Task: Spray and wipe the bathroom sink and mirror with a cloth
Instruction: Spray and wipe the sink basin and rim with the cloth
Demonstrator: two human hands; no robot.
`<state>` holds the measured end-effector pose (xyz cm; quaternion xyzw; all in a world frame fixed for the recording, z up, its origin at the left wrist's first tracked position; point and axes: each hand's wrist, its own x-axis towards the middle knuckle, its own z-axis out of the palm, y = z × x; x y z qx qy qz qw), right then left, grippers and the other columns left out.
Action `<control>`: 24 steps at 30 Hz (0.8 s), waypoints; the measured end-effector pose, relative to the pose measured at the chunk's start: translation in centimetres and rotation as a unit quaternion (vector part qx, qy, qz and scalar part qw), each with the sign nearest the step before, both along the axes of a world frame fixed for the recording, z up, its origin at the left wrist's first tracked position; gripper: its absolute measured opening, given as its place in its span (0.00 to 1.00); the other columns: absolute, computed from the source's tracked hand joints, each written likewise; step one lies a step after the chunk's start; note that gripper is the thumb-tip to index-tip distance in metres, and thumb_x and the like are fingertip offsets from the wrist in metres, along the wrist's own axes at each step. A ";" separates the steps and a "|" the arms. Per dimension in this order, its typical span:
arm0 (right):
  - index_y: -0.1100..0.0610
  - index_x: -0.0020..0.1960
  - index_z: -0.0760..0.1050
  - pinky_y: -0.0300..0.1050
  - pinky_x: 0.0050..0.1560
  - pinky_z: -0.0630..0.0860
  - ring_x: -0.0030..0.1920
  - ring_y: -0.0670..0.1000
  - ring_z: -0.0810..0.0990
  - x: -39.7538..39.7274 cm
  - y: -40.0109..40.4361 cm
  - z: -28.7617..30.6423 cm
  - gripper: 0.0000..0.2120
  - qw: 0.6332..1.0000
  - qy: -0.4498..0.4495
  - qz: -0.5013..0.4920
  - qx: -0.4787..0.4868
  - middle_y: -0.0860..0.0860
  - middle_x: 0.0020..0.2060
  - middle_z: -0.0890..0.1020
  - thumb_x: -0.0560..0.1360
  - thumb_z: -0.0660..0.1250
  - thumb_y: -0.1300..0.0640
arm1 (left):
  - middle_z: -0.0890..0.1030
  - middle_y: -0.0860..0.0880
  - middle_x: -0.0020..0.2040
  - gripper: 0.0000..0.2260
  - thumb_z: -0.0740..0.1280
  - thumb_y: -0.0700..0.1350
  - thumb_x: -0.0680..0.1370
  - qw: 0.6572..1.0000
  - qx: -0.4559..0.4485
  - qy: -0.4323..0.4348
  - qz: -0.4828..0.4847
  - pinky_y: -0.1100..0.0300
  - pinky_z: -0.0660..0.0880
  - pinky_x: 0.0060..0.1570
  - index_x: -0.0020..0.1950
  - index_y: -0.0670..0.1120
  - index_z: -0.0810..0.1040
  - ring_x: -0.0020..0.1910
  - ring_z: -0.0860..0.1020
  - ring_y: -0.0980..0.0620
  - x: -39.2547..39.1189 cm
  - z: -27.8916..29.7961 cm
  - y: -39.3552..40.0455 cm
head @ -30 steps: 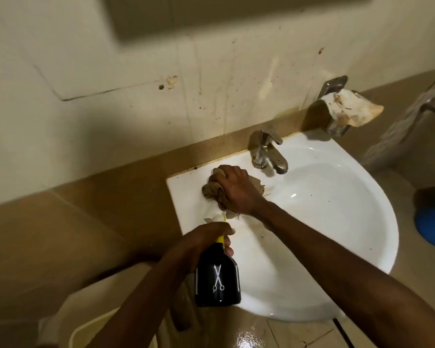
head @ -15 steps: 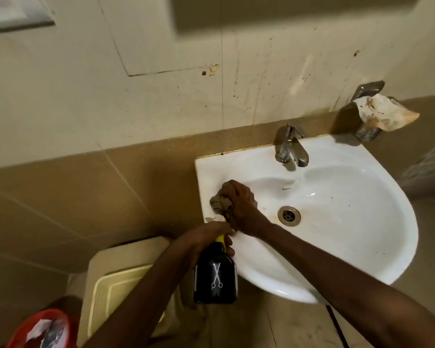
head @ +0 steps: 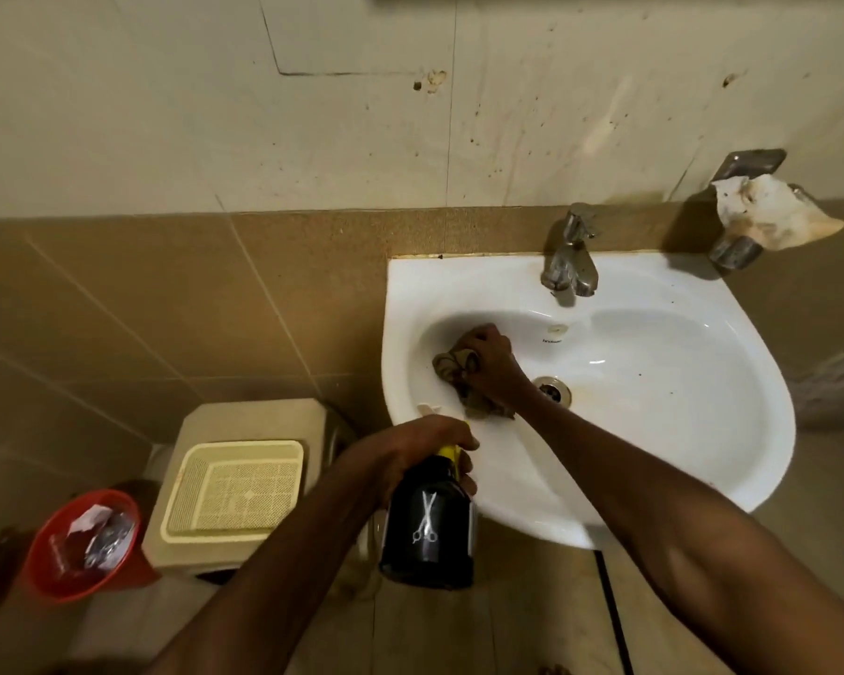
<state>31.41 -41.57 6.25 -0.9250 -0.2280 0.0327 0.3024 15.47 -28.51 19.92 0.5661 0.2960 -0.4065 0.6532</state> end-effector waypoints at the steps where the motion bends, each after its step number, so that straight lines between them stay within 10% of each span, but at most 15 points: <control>1: 0.62 0.56 0.78 0.46 0.55 0.67 0.58 0.63 0.70 0.1 0.2 0.1 0.15 1.000 0.014 0.004 0.012 0.62 0.59 0.71 0.69 0.70 0.65 | 0.79 0.43 0.35 0.09 0.69 0.42 0.74 1.000 0.016 0.000 0.008 0.55 0.81 0.35 0.45 0.37 0.75 0.30 0.79 0.47 -0.2 -0.4 -0.1; 6: 0.68 0.56 0.77 0.38 0.54 0.63 0.58 0.64 0.71 0.8 0.3 0.8 0.17 0.995 0.033 0.085 0.030 0.67 0.58 0.71 0.68 0.73 0.67 | 0.81 0.38 0.39 0.13 0.72 0.46 0.73 0.998 0.048 0.010 0.025 0.45 0.77 0.57 0.43 0.35 0.78 0.41 0.80 0.40 -0.8 -0.8 -1.2; 11: 0.66 0.45 0.76 0.43 0.51 0.69 0.49 0.52 0.76 -1.8 -1.7 0.8 0.15 0.964 0.170 0.178 0.098 0.62 0.45 0.77 0.66 0.69 0.55 | 0.75 0.43 0.30 0.07 0.67 0.39 0.75 0.994 0.066 0.048 0.073 0.55 0.77 0.31 0.40 0.37 0.73 0.26 0.75 0.47 -1.6 -0.2 -4.2; 15: 0.64 0.58 0.73 0.30 0.59 0.67 0.57 0.45 0.73 -5.8 -8.8 1.0 0.15 0.905 0.284 0.309 0.065 0.57 0.57 0.73 0.71 0.65 0.62 | 0.82 0.41 0.36 0.11 0.69 0.47 0.75 0.995 0.069 0.079 -0.001 0.56 0.78 0.43 0.40 0.38 0.79 0.32 0.80 0.46 -2.6 0.4 -5.8; 20: 0.64 0.62 0.73 0.35 0.63 0.67 0.60 0.43 0.70 -2.9 -12.9 2.4 0.20 0.875 0.246 0.414 -0.049 0.52 0.59 0.71 0.71 0.64 0.60 | 0.82 0.42 0.37 0.14 0.69 0.50 0.75 0.991 0.069 0.097 -0.055 0.54 0.75 0.49 0.38 0.40 0.80 0.37 0.78 0.46 -1.8 2.2 -7.8; 24: 0.63 0.49 0.76 0.45 0.54 0.71 0.52 0.46 0.75 -3.0 -6.9 3.4 0.05 0.893 0.178 0.414 0.005 0.56 0.50 0.77 0.73 0.67 0.67 | 0.80 0.41 0.36 0.14 0.71 0.48 0.73 0.987 0.080 0.127 -0.063 0.51 0.76 0.53 0.34 0.39 0.80 0.37 0.78 0.45 -1.1 1.7 -10.1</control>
